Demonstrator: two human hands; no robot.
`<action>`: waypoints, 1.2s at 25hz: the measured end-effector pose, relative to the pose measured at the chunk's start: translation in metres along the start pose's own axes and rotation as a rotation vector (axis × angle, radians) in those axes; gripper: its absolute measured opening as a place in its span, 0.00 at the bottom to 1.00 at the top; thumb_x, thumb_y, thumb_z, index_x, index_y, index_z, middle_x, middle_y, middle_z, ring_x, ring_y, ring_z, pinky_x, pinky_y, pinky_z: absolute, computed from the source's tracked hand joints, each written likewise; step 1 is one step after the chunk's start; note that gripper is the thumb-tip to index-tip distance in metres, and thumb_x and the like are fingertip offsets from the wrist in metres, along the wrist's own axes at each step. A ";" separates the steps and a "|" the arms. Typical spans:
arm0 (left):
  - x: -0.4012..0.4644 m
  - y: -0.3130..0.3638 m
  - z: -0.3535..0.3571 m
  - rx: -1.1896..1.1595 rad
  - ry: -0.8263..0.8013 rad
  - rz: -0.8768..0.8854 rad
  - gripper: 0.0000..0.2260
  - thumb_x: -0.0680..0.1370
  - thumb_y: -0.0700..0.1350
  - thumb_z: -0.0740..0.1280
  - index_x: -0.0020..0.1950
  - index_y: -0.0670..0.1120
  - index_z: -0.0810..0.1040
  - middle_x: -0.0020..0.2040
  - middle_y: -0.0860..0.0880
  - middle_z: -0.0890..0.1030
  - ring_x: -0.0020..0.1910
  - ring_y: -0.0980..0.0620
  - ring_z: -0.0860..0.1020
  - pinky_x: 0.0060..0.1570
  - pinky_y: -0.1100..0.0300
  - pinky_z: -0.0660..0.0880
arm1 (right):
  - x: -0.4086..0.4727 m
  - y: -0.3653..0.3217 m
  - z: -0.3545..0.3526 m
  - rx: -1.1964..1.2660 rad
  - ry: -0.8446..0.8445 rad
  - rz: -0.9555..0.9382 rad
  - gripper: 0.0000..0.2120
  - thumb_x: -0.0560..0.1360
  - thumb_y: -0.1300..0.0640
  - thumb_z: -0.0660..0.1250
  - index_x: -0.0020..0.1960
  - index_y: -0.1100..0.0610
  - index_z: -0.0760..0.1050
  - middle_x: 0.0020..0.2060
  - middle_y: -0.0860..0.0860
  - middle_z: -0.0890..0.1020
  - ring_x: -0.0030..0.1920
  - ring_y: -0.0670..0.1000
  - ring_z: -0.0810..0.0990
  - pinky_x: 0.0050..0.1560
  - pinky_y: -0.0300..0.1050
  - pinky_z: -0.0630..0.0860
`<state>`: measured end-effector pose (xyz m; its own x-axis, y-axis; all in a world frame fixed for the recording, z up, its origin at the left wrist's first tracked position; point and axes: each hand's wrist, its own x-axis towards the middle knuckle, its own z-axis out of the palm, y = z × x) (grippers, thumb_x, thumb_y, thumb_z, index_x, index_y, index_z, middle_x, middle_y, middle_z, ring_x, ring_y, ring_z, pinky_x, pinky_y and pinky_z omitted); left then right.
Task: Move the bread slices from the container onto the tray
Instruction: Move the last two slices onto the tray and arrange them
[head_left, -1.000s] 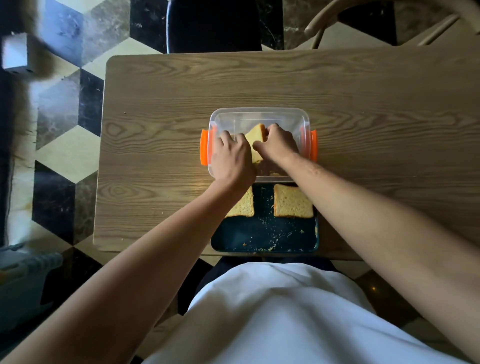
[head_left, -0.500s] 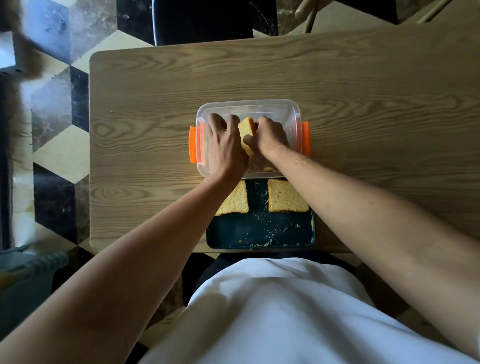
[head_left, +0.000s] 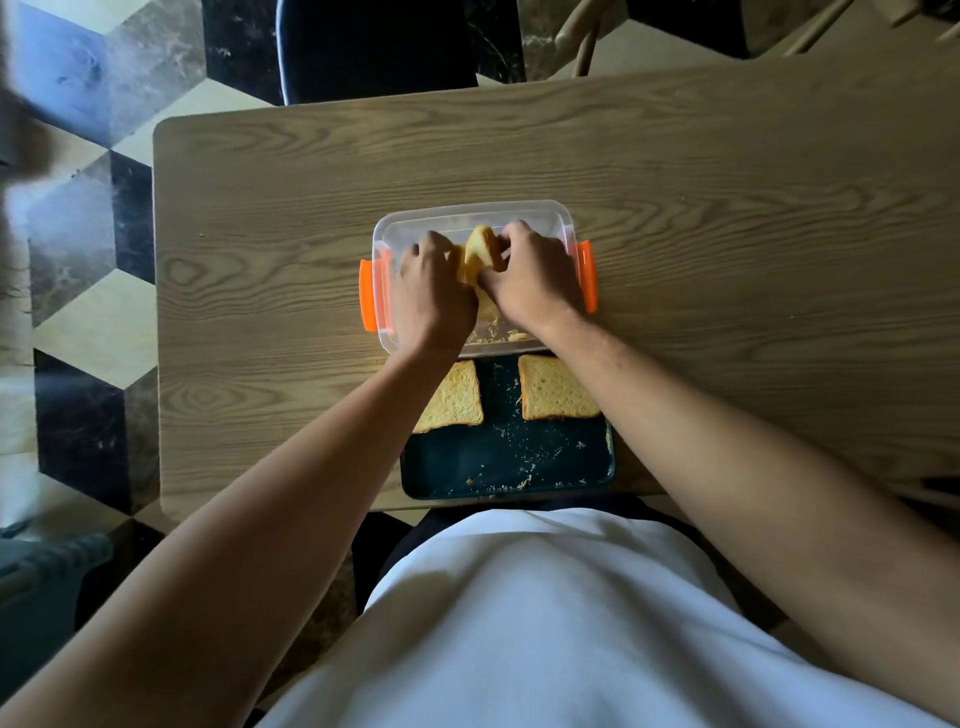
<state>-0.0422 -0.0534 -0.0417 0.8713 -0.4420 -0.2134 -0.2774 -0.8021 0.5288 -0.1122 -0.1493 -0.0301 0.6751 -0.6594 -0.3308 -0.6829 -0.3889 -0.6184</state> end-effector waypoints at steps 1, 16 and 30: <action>-0.005 0.003 -0.012 -0.078 0.043 0.013 0.17 0.70 0.34 0.66 0.57 0.44 0.78 0.51 0.45 0.83 0.49 0.45 0.80 0.42 0.58 0.70 | -0.009 -0.001 -0.012 0.039 0.046 -0.036 0.16 0.73 0.50 0.73 0.57 0.57 0.77 0.48 0.51 0.85 0.44 0.51 0.83 0.44 0.48 0.80; -0.143 -0.118 -0.034 -0.805 -0.350 -0.427 0.17 0.69 0.28 0.76 0.54 0.42 0.82 0.44 0.46 0.85 0.44 0.48 0.83 0.36 0.63 0.79 | -0.142 0.121 -0.011 0.370 -0.316 0.344 0.15 0.77 0.57 0.70 0.62 0.58 0.78 0.51 0.54 0.84 0.47 0.51 0.81 0.43 0.37 0.77; -0.153 -0.133 0.001 -0.129 -0.229 -0.207 0.19 0.78 0.45 0.67 0.67 0.41 0.75 0.60 0.42 0.77 0.57 0.43 0.77 0.54 0.53 0.73 | -0.150 0.055 0.065 0.042 -0.364 0.262 0.16 0.75 0.52 0.69 0.61 0.55 0.77 0.47 0.51 0.83 0.46 0.54 0.83 0.49 0.53 0.82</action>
<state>-0.1393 0.1208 -0.0803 0.7862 -0.3653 -0.4985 -0.0376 -0.8334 0.5513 -0.2334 -0.0298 -0.0608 0.5405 -0.4603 -0.7043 -0.8369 -0.2080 -0.5063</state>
